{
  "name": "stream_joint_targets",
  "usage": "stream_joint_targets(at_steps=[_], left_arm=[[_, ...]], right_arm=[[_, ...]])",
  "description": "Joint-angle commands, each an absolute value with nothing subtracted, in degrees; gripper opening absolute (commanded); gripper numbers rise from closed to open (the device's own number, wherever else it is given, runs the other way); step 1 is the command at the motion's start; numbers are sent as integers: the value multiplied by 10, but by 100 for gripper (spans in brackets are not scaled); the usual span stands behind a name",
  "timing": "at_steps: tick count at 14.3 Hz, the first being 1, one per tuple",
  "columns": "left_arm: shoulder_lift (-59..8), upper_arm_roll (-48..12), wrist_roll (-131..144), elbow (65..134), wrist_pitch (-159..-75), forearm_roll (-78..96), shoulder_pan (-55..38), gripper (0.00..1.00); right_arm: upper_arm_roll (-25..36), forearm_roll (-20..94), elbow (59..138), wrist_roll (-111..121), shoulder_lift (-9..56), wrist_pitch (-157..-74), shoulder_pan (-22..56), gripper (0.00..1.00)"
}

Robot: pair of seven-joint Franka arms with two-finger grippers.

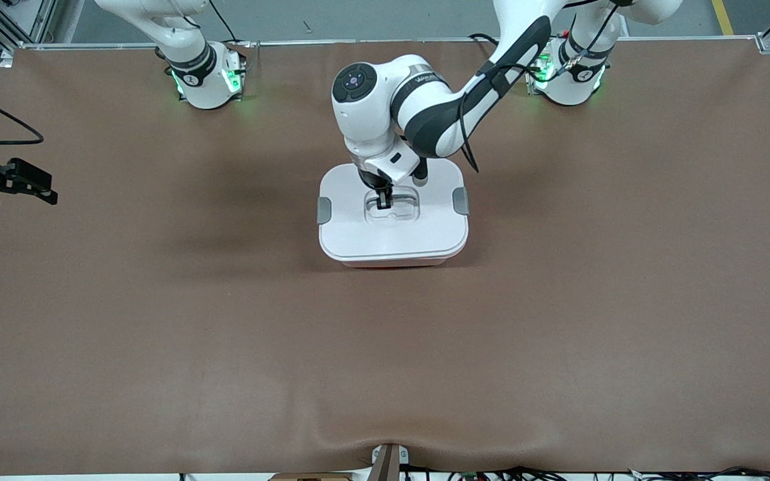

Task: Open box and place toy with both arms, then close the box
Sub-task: 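Press the lid down onto the box with the left gripper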

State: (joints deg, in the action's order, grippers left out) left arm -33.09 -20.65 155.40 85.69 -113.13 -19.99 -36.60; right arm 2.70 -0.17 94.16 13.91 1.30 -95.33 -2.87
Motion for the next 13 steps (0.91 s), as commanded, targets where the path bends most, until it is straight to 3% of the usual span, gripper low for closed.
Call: stream_joint_targets(at_steps=[1, 2, 3, 4, 5, 13], left_arm=[[-330, -207, 1579, 872, -1134, -206, -365, 0], [-329, -207, 1578, 872, -1134, -204, -363, 0], [-329, -207, 1572, 872, -1133, -204, -363, 45], [-327, -207, 1564, 870, -1129, -206, -364, 82], [-322, -207, 1547, 870, -1127, -206, -363, 100], [-232, -210, 1351, 861, -1055, -141, -295, 100]], right_arm=[[23, -11, 947, 133, 6, -954, -34, 100], [23, -11, 947, 133, 6, -954, -34, 100], [23, -11, 947, 133, 6, -954, -34, 100], [23, -11, 947, 133, 6, -954, -34, 100], [23, -11, 947, 133, 6, -954, -34, 100], [23, -11, 947, 133, 7, -953, -34, 100]])
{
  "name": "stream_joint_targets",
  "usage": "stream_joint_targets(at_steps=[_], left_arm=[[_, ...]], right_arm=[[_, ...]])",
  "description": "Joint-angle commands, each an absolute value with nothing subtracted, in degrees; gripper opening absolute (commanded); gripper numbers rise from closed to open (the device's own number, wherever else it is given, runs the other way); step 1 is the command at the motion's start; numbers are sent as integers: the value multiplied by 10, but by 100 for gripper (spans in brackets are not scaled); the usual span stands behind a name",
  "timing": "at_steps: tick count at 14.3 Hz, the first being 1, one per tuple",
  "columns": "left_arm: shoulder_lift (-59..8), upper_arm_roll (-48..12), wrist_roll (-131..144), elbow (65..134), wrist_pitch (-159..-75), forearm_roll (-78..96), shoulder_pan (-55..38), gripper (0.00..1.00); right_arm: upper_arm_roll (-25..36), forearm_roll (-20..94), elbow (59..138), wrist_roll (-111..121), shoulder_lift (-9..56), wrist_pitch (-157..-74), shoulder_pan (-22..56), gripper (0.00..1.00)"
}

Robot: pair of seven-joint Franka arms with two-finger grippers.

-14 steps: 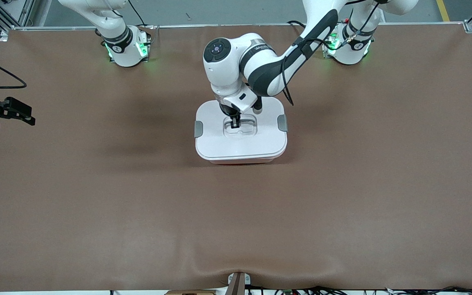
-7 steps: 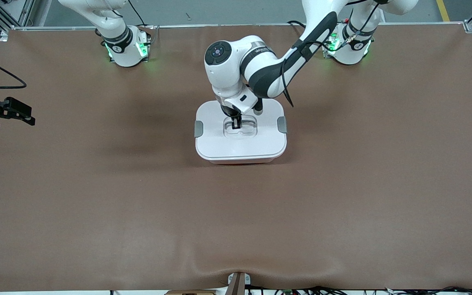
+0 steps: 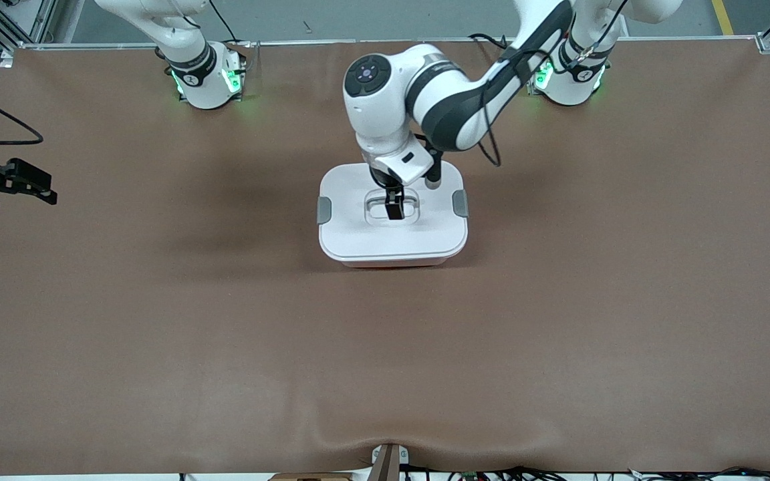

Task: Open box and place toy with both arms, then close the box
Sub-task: 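Release the lid handle and raise the left gripper away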

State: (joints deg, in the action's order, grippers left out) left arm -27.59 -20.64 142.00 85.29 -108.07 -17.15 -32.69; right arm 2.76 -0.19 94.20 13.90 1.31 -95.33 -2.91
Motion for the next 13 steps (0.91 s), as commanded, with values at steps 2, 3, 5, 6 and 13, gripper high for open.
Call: stream_joint_targets(at_steps=[2, 3, 5, 6, 13], left_arm=[[-205, -210, 1283, 860, -1032, -126, -270, 100], [-192, -210, 1248, 860, -1021, -125, -253, 100], [-172, -210, 1170, 860, -997, -125, -223, 100], [-165, -210, 1129, 860, -986, -125, -210, 100], [-134, -208, 866, 846, -944, -125, -98, 100]], right_arm=[[23, -11, 947, 133, 7, -954, -34, 100], [23, -10, 947, 133, 7, -955, -34, 100], [23, -9, 947, 133, 7, -955, -34, 100], [23, -9, 948, 133, 7, -955, -34, 100], [24, -7, 948, 133, 7, -955, -38, 100]])
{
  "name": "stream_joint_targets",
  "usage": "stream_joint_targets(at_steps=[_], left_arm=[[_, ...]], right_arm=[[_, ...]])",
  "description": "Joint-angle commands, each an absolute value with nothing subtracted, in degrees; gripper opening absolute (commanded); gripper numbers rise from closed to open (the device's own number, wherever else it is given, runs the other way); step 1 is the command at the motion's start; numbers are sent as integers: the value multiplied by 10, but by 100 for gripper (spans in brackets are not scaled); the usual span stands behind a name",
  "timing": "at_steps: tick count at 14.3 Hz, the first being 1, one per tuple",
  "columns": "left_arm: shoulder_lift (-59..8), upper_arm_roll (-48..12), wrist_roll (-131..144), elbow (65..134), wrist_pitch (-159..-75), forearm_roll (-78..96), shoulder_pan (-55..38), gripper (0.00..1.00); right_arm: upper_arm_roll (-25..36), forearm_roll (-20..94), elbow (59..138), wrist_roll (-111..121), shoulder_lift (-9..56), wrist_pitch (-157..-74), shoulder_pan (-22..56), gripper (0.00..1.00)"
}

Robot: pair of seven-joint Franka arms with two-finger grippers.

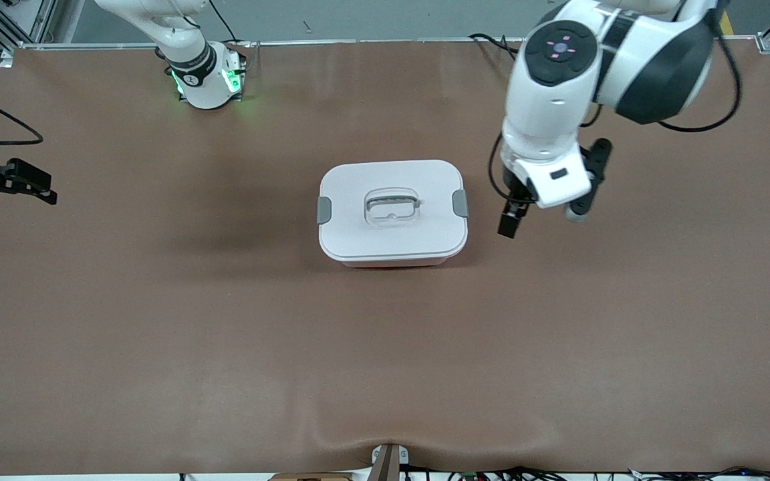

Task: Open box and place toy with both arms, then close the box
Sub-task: 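Release the lid handle and raise the left gripper away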

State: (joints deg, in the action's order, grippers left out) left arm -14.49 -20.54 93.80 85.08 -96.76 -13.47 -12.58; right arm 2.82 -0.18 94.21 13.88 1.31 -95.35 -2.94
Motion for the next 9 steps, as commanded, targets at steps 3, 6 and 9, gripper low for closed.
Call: stream_joint_targets(at_steps=[3, 6, 9], left_arm=[[-135, -206, 703, 823, -923, -96, -41, 100], [-134, -206, 590, 811, -912, -61, 16, 100], [-133, -205, 503, 788, -874, -62, 50, 100]], right_arm=[[24, -6, 948, 133, 8, -956, -38, 100], [24, -5, 949, 133, 8, -954, -38, 100], [24, -4, 949, 133, 8, -955, -38, 100]])
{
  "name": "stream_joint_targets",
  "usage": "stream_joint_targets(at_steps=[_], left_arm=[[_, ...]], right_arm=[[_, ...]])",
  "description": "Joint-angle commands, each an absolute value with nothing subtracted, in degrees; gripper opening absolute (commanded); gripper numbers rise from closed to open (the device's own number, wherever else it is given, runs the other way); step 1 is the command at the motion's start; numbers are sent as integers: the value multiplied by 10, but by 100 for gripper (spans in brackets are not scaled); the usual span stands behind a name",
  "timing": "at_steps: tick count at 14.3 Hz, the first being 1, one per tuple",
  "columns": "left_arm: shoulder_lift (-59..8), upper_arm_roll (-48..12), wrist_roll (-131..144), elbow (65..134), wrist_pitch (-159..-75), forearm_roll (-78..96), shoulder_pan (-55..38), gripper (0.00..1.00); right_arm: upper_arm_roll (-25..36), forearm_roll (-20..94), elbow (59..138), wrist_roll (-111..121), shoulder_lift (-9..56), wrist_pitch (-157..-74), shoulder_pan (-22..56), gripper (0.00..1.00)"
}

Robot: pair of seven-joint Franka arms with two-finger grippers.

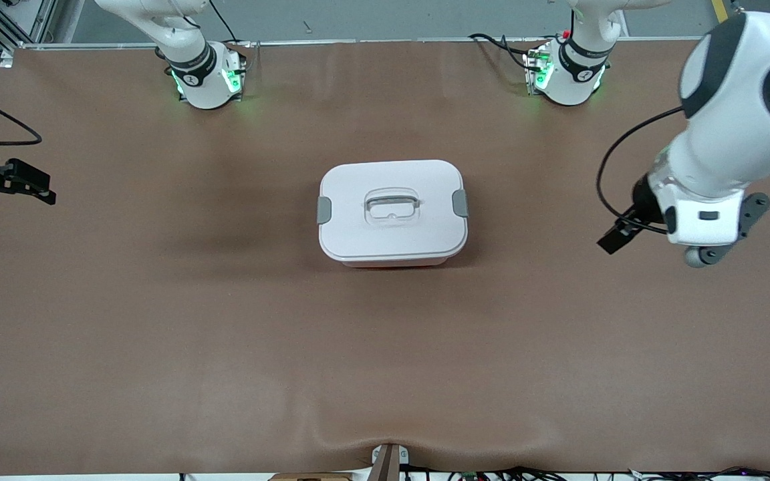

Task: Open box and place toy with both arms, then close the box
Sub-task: 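Release the lid handle and raise the left gripper away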

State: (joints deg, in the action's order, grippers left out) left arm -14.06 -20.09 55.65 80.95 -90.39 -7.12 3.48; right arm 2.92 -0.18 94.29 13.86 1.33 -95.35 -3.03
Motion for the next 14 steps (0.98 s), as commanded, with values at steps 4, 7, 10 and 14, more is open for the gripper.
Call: stream_joint_targets(at_steps=[4, 7, 10, 14], left_arm=[[-116, -205, 360, 772, -845, -69, 99, 100], [-76, -188, 278, 773, -844, -70, 103, 100], [-49, -147, 197, 780, -813, -66, 85, 100], [0, -45, 110, 826, -807, -51, 13, 100]], right_arm=[[23, -4, 948, 133, 4, -951, -35, 100], [23, -4, 948, 133, 5, -953, -37, 100], [23, -4, 948, 133, 5, -953, -37, 100], [23, -4, 948, 133, 5, -954, -37, 100]])
